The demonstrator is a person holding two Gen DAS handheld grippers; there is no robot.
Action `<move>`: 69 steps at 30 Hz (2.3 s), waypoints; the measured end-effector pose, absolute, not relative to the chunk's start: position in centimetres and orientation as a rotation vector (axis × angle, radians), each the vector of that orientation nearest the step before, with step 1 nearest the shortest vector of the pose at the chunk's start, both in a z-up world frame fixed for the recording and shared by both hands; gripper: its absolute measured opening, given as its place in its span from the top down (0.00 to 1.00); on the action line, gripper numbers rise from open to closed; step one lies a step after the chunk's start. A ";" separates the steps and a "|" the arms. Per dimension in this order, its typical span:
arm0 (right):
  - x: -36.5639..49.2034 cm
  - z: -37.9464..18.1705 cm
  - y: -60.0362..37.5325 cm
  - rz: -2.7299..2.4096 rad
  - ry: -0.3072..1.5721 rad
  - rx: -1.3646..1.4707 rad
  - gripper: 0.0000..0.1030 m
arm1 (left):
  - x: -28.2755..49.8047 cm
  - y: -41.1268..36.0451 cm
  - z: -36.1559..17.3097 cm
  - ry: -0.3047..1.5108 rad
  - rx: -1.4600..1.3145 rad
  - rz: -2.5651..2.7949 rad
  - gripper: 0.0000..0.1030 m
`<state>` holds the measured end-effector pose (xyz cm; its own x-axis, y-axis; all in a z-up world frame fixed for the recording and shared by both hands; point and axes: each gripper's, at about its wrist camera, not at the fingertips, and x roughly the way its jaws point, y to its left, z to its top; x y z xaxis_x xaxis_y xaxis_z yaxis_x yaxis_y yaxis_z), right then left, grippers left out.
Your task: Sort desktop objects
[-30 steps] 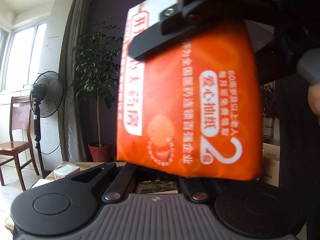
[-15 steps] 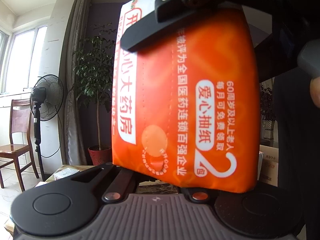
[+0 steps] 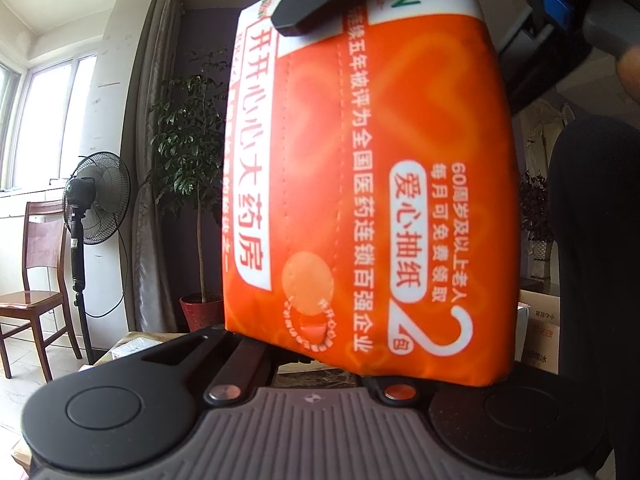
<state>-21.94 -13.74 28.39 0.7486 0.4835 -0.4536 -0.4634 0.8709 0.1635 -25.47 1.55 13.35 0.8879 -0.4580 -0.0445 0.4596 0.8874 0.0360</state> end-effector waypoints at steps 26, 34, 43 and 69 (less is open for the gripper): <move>-15.3 31.3 -8.8 0.564 1.047 -0.202 0.21 | -24.4 1.8 13.0 0.013 0.086 -0.486 1.00; -15.8 31.6 -7.5 0.583 1.080 -0.283 0.24 | -24.7 1.6 13.0 0.010 0.095 -0.495 1.00; -15.9 31.1 -6.3 0.606 1.130 -0.357 0.20 | -24.4 1.8 12.9 0.022 0.088 -0.493 1.00; -17.2 30.9 -7.6 0.634 0.994 -0.343 0.26 | -27.3 -1.4 10.4 0.042 0.095 -0.480 1.00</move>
